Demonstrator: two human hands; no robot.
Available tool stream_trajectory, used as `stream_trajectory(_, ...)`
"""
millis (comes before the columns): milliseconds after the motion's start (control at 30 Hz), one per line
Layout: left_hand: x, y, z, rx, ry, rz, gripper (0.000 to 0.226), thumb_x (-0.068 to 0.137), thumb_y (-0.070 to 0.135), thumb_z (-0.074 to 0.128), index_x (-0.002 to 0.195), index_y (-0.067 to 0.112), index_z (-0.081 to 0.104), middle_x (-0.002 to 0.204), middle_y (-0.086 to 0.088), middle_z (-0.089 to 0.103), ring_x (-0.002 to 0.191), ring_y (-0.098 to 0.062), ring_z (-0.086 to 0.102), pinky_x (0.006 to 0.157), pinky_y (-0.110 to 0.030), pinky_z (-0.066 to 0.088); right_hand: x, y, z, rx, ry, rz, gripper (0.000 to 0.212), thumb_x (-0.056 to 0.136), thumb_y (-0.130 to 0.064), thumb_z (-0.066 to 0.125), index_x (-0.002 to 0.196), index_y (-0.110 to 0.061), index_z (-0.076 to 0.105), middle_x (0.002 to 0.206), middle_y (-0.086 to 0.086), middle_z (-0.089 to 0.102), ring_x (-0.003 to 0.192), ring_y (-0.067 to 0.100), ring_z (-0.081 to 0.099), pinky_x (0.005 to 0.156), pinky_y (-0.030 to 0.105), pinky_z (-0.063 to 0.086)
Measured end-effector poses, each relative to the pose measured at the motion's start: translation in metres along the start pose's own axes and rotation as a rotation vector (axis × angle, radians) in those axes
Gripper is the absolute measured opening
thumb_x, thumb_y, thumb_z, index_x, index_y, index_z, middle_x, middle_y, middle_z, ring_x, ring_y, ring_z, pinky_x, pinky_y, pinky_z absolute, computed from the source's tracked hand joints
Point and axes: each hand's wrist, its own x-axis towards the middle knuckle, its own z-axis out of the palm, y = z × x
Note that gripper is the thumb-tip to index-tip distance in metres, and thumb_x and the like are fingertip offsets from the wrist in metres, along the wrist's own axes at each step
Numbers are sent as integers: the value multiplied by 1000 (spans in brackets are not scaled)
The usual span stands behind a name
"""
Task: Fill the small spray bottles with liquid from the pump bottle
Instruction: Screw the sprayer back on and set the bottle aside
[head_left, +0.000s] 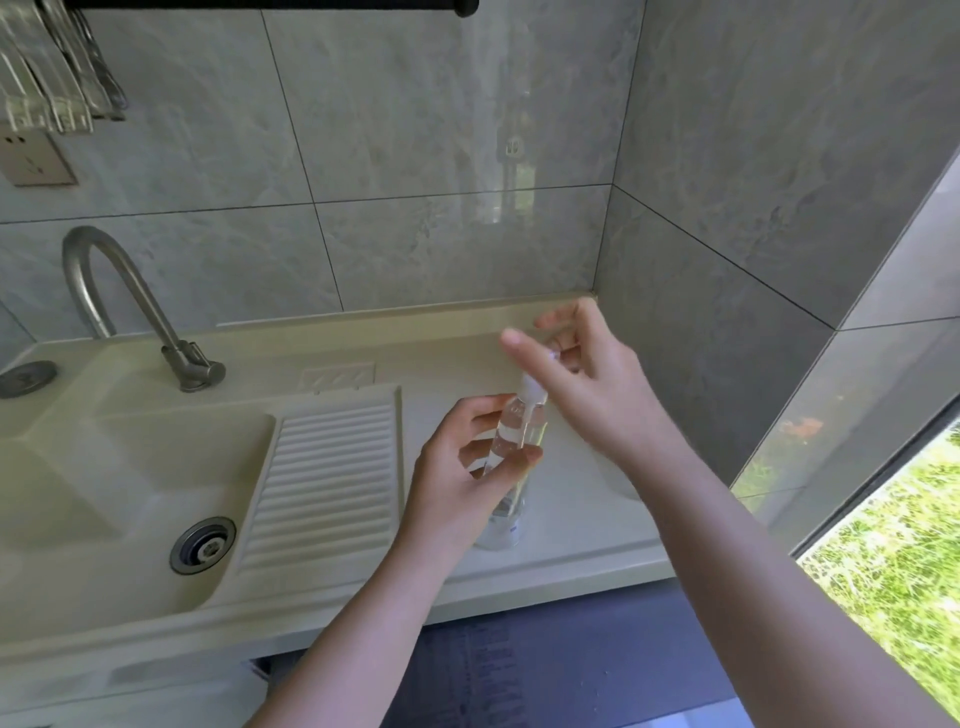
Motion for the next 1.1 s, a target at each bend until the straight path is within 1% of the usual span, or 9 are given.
stream_trajectory(133, -1, -3, -3, -9, 6, -16, 37, 81, 6, 78, 111, 23, 64, 110, 8, 72, 100, -9, 66, 82, -14, 49, -1, 4, -16, 465, -291, 153, 60, 88, -23, 75, 142, -26, 51, 125, -1, 69, 115, 11, 66, 107, 40, 46)
stream_trajectory(333, -3, -8, 6, 6, -27, -37, 38, 81, 10, 80, 111, 27, 64, 112, 8, 71, 102, -10, 67, 93, -27, 49, -10, 5, -2, -131, 194, -8, 63, 69, -58, 81, 116, -30, 52, 75, -6, 55, 67, 9, 55, 63, 27, 45)
stream_trajectory(500, -4, -11, 5, -19, -33, -33, 36, 81, 5, 77, 110, 21, 63, 112, 5, 72, 100, -11, 67, 91, -22, 50, -17, 9, -20, 421, -245, 174, 68, 90, -19, 72, 148, -32, 41, 129, -5, 66, 113, 4, 65, 101, 33, 46)
stream_trajectory(600, -5, -12, 8, -31, -38, -53, 38, 79, 5, 79, 110, 21, 63, 110, 5, 72, 98, -11, 68, 90, -23, 52, -18, 16, -17, 351, -111, 101, 60, 79, -14, 83, 133, -24, 60, 99, 0, 77, 97, 10, 72, 99, 35, 52)
stream_trajectory(700, -9, -13, 15, -27, -46, -83, 38, 79, 6, 79, 109, 24, 63, 109, 6, 71, 94, -7, 67, 86, -20, 52, -20, 16, -10, -8, 134, 23, 64, 65, -46, 89, 121, -35, 61, 78, -8, 68, 72, 0, 63, 75, 17, 50)
stream_trajectory(767, -9, -15, 18, -30, -39, -92, 38, 79, 7, 79, 109, 24, 63, 108, 7, 71, 93, -8, 68, 85, -22, 54, -22, 16, -14, 84, 75, 84, 77, 65, -60, 81, 132, -41, 50, 100, -11, 66, 89, -3, 65, 81, 18, 48)
stream_trajectory(867, -9, -15, 20, -33, -43, -99, 39, 80, 5, 79, 108, 25, 62, 105, 11, 72, 89, -7, 68, 79, -17, 52, -26, 20, -27, 368, -184, 199, 78, 84, -29, 77, 149, -40, 36, 131, -7, 64, 115, 0, 63, 98, 27, 46)
stream_trajectory(967, -12, -15, 25, -70, -46, -117, 43, 79, 4, 79, 111, 25, 60, 101, 15, 71, 82, 2, 67, 71, -11, 49, -27, 26, -31, 391, -180, 149, 63, 87, -2, 73, 143, -23, 51, 113, 0, 75, 111, 11, 68, 106, 37, 48)
stream_trajectory(1100, -12, -20, 38, -100, -29, -133, 49, 75, 6, 83, 113, 25, 57, 106, 11, 71, 89, -6, 69, 72, -15, 50, -29, 31, -32, 197, 55, 96, 60, 71, -11, 89, 124, -29, 66, 88, -5, 74, 78, 7, 70, 84, 29, 58)
